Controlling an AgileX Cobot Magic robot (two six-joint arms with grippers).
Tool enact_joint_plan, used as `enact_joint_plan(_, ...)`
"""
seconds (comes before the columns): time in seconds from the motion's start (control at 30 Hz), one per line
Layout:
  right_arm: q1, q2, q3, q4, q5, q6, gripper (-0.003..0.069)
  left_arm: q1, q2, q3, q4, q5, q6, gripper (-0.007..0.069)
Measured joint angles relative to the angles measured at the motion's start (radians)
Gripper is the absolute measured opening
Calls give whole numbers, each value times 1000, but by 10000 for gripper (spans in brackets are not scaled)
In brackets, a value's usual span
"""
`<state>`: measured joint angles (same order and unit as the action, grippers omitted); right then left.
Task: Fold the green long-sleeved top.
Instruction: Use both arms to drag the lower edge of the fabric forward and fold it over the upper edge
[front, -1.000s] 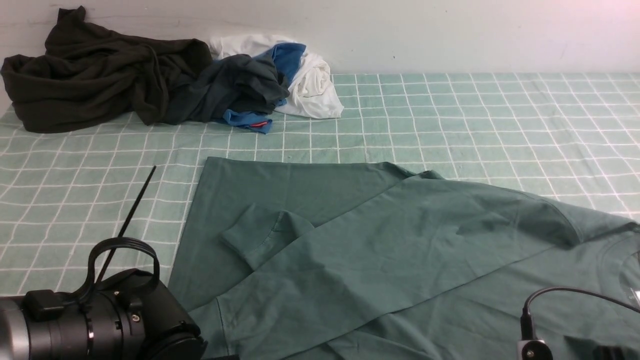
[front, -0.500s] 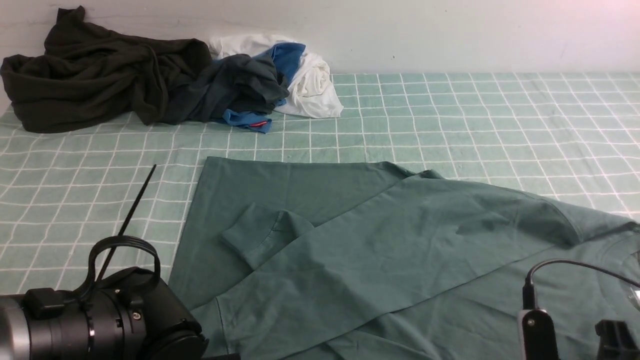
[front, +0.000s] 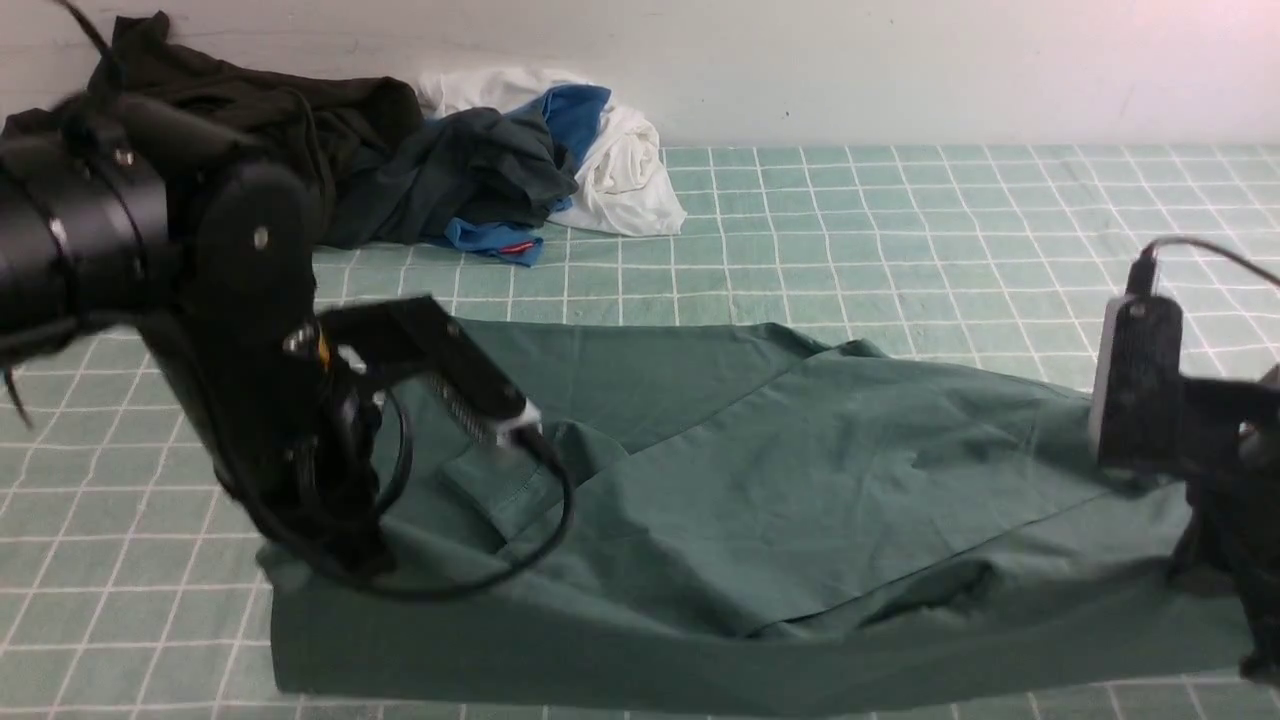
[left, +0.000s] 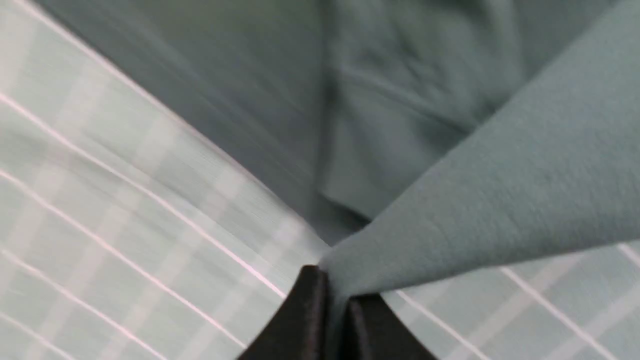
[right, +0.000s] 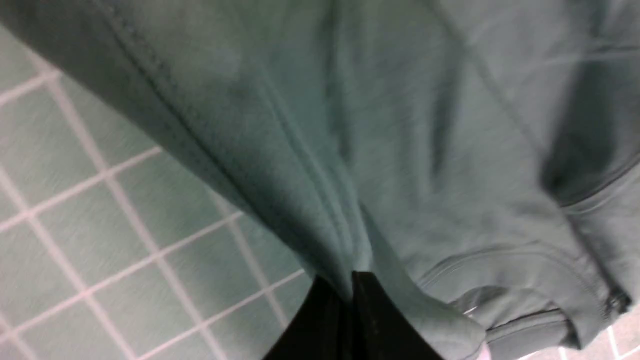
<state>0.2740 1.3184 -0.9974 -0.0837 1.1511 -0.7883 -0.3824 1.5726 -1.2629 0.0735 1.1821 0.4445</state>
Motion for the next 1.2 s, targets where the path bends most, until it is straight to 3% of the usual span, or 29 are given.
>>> enact_joint_plan(0.27, -133, 284, -332, 84, 41, -30, -3, 91, 262, -421, -11, 33, 37, 17)
enact_joint_plan(0.5, -155, 480, -538, 108, 37, -4, -3, 161, 445, -620, -43, 49, 42, 17)
enact_joint_plan(0.7, -155, 588, -629, 112, -39, 2, -3, 203, 538, -668, -51, 33, 43, 17)
enact_joint_plan(0.97, -155, 758, -698, 113, -162, 49, 1, 223, 620, -672, -57, -138, 43, 17)
enact_joint_plan(1.2, -155, 834, -720, 101, -246, 180, 75, 223, 655, -674, -59, -223, 40, 56)
